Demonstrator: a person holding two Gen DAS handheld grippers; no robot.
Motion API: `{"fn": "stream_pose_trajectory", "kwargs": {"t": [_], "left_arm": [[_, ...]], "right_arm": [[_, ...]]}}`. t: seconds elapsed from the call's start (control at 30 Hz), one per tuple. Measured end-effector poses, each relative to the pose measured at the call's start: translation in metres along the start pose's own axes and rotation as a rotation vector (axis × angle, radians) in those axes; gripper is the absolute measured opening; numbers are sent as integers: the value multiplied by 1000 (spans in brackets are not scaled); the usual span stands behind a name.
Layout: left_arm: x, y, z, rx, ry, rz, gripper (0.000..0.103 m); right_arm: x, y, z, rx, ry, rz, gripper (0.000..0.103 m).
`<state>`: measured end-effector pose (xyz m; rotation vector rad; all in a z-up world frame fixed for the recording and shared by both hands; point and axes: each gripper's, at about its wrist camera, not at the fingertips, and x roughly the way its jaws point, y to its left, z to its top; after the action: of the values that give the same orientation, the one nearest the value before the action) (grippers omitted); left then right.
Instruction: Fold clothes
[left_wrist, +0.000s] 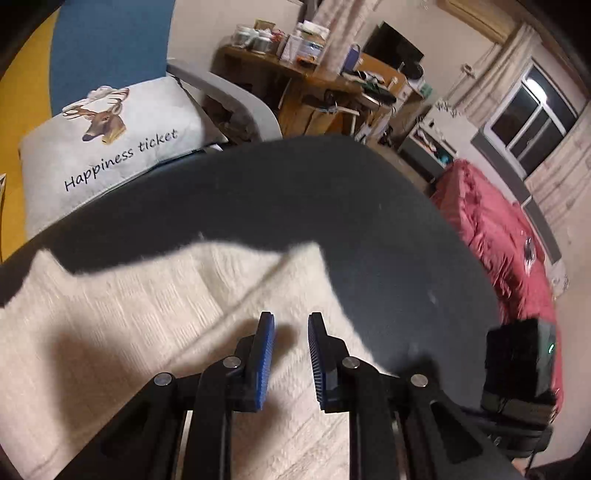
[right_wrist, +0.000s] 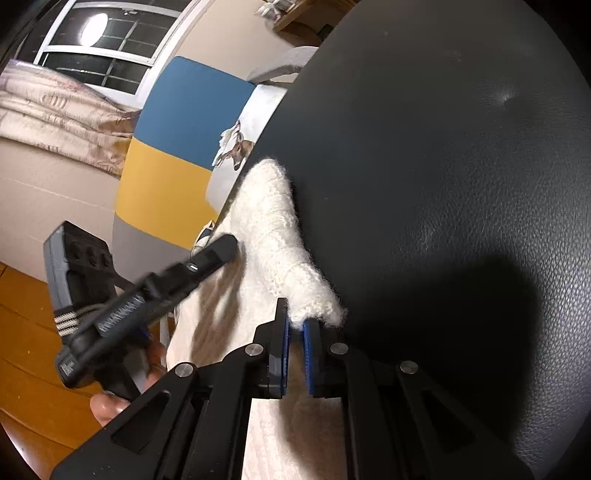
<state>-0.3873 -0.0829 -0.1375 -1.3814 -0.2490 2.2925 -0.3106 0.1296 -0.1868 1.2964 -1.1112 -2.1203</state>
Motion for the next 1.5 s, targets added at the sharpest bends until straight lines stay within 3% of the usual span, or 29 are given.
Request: {"fn": "stream_pose_trajectory", "kwargs": {"t": [0.13,0.27,0.43,0.57,0.8,0.87,1.07,1.2,1.33,1.5], "left_arm": [[2,11,17,-77,29,-74,19],[7,-3,23,6,73,-142,19],[57,-11,27,46,180,57,18],[53,-16,27,57,141,82,18],[-31,4,6,-9,-24,33,19],[-48,9,-5,0,-40,28,18],[-55,24,-60,-25,-5,36,19],[-41,36,-82,-45,37,105,19],[-52,46,-90,-93,12,81,18],[-122,99,-118,-301,-135,-44,21]], "right_arm": [[-3,0,0,-14,0,17,11],[-4,3,-1,-55,0,-3,11],[-3,16,-7,-150,-11,-92,11],[-3,16,-9,-168,-2,-121,10],[-11,15,-5,-167,50,-86,12],[-21,17,-4,-181,63,-90,13],[-56,64,-4,-464,-46,-177,13],[-19,99,-1,-635,20,-232,13],[40,92,-1,-726,180,-477,13],[33,97,-3,-726,163,-455,13]]}}
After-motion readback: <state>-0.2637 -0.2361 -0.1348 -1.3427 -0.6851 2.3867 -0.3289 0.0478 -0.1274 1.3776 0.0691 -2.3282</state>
